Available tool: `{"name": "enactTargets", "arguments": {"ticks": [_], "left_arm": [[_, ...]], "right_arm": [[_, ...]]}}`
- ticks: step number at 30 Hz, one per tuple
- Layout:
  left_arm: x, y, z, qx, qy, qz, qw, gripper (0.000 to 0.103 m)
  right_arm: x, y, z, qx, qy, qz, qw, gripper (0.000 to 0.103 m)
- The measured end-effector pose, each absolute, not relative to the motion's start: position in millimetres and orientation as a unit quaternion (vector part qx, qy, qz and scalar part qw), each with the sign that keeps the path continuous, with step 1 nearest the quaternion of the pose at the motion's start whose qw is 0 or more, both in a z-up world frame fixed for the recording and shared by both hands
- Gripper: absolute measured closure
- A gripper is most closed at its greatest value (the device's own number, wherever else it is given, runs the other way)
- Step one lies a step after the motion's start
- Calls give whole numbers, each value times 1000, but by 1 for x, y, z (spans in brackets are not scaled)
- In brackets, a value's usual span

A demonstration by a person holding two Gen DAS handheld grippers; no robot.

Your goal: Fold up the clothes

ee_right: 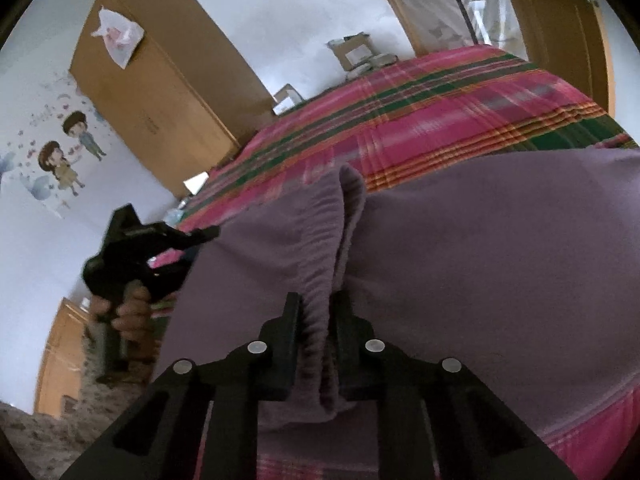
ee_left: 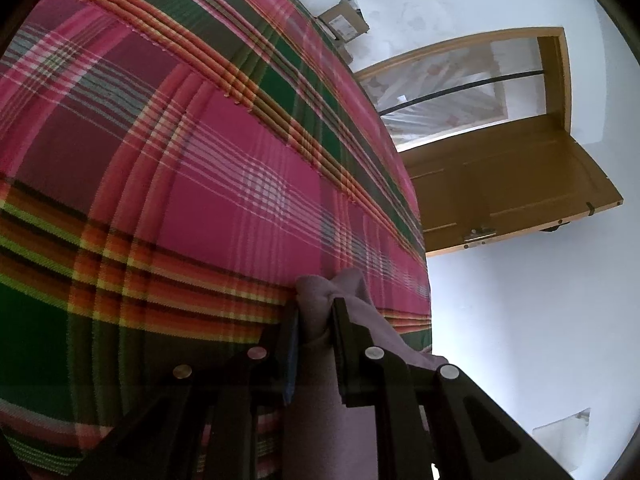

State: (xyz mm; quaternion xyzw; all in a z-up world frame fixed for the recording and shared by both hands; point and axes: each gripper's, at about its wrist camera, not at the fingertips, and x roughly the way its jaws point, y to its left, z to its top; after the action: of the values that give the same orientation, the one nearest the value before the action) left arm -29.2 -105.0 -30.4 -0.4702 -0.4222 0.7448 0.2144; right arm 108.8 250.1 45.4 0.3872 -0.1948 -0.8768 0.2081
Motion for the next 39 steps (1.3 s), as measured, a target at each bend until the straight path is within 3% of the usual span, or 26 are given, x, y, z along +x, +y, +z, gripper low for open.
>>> {"name": "enactTargets", "arguments": {"ticks": [11,16,25,31,39], "left_arm": [[-25,-103,-25,-470,-404,753,223,81],[-23,-106,-24,-472,-399,755,218,80],[-23,-109,-25,-472,-404,752,221,80],[-24,-108,-27,-472,-406,750,222,80],[-23,-110,-28,-473,-407,749,223,80]], "right_arm": [[113,252,32,406,-175,-884,149,87],[119,249,44,390,-122,-904,126,72],[82,229,75,329,-30,-935,127,72],[44,214,53,390,29,-915,98,72],[37,213,39,407,39,-910,73,71]]}}
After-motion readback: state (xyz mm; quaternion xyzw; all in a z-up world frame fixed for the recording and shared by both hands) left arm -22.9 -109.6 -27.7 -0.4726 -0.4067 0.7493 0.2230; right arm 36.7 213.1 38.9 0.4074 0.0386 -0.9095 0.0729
